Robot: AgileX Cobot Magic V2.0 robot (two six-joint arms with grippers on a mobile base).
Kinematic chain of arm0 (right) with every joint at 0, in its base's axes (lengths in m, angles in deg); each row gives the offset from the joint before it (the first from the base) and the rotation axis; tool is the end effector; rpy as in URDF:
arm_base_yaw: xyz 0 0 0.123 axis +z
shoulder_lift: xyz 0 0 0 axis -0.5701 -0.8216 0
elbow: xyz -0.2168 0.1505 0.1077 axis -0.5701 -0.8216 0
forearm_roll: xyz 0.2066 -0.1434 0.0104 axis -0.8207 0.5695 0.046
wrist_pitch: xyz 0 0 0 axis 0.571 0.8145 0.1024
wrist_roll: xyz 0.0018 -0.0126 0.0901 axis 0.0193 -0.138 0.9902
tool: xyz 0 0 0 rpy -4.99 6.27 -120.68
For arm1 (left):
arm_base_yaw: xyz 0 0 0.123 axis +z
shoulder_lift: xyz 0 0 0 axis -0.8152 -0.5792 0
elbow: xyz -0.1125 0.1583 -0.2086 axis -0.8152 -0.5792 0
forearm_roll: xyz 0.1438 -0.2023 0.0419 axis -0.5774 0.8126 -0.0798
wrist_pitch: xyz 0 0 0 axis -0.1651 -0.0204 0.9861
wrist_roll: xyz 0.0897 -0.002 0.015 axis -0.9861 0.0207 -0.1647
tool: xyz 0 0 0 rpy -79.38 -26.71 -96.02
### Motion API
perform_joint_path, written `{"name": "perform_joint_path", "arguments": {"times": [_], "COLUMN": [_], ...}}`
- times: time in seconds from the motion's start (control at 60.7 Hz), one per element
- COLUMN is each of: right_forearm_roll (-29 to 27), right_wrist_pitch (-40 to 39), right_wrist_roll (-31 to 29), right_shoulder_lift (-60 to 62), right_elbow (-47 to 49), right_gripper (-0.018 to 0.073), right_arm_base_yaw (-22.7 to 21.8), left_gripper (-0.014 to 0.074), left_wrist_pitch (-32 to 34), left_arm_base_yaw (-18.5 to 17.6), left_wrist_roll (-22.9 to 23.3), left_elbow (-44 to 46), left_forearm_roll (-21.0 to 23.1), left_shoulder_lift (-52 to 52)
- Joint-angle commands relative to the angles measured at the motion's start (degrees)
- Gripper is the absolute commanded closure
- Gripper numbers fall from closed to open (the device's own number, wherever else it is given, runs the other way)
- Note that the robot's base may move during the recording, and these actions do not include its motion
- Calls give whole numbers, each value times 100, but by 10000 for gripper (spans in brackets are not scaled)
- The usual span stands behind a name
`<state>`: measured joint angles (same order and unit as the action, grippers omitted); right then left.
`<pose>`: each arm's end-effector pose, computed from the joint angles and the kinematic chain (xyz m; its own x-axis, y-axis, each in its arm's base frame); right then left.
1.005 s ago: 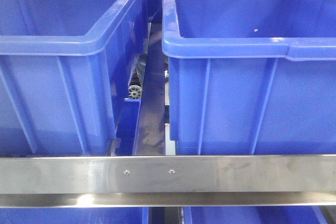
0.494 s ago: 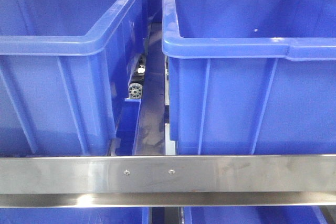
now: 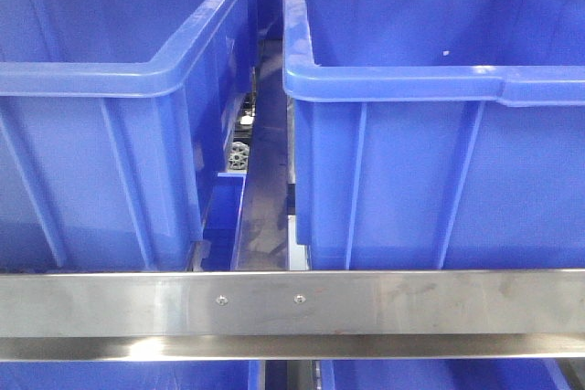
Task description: Sort and place red and blue blocks on shelf
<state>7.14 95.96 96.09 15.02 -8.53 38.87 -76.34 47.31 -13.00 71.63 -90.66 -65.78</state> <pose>0.0564 0.0038 0.1895 -0.0951 0.1534 -0.9836 -0.0538 0.9858 0.1589 0.0616 -0.0022 0.2618 -0.2209 -0.0964 -0.9705 0.0396 0.9934 -0.1077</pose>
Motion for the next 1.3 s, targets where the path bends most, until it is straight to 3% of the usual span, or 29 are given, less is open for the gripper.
{"name": "perform_joint_path", "arguments": {"times": [0.0,0.428,1.285], "right_forearm_roll": [59,59,59], "right_wrist_pitch": [-509,-509,-509], "right_wrist_roll": [-42,-42,-42], "right_shoulder_lift": [112,112,112], "right_elbow": [115,115,115], "right_gripper": [512,512,512], "right_arm_base_yaw": [-7,-7,-7], "left_gripper": [470,470,470], "left_wrist_pitch": [785,2256,2178], "left_arm_base_yaw": [36,36,36], "left_wrist_roll": [42,42,42], "left_elbow": [-217,-1944,-1937], "left_forearm_roll": [124,480,440], "left_shoulder_lift": [272,1256,1245]}}
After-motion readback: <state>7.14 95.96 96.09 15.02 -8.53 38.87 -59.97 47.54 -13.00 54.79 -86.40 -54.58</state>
